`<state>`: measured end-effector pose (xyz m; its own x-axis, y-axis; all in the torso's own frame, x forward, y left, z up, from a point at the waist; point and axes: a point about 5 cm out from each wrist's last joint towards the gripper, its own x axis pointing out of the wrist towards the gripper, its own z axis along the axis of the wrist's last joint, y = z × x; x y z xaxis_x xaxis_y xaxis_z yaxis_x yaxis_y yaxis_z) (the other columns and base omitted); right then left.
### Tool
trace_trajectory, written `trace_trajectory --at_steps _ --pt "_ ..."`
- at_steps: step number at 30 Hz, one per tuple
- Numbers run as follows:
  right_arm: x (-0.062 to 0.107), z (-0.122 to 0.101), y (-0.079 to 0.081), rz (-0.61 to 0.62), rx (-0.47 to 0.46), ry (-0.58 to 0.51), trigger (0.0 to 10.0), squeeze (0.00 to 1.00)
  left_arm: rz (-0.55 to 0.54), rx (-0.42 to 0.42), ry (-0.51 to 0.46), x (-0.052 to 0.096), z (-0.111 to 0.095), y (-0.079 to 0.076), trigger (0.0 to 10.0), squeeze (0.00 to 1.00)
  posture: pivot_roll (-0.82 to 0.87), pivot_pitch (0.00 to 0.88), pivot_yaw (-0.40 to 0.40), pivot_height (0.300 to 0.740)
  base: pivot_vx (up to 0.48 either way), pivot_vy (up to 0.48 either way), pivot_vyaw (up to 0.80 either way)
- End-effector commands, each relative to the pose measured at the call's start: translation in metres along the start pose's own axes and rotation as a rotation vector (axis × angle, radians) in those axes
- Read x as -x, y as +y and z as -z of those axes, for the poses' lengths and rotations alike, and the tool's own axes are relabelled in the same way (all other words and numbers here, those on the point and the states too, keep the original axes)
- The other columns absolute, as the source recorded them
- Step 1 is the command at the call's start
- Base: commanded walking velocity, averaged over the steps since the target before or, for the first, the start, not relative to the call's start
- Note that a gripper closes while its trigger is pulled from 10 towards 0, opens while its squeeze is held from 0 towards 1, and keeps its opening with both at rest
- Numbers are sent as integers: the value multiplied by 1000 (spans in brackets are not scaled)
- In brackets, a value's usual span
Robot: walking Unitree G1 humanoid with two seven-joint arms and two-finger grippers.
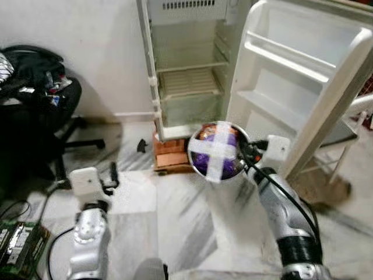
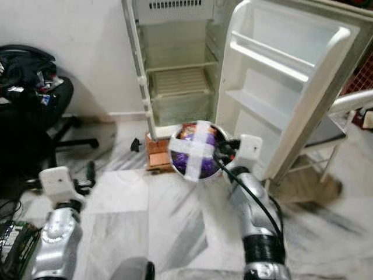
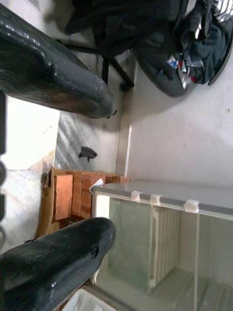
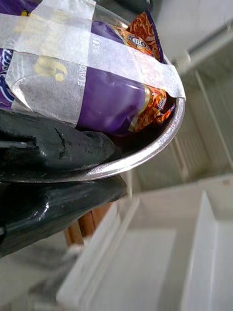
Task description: Restocking fridge
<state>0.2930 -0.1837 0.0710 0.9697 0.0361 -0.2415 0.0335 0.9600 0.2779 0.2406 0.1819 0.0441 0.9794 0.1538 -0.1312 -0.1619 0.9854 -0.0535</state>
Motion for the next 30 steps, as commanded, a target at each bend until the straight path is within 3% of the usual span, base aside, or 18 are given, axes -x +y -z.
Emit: trace_trajectory --at_steps 1,15,30 --pt "-4 -6 14 -43 -9 -31 10000 0 -20 -18 -18 -1 -4 9 10000 0 112 0 2 740 304 371 0" --pt "-5 -5 12 -25 -3 -26 10000 0 19 -26 -41 -1 -5 5 10000 0 110 0 3 740 342 330 0" --pt "-8 -3 15 -26 1 -27 10000 0 32 -28 -43 0 -4 3 10000 0 118 0 7 740 437 0 0"
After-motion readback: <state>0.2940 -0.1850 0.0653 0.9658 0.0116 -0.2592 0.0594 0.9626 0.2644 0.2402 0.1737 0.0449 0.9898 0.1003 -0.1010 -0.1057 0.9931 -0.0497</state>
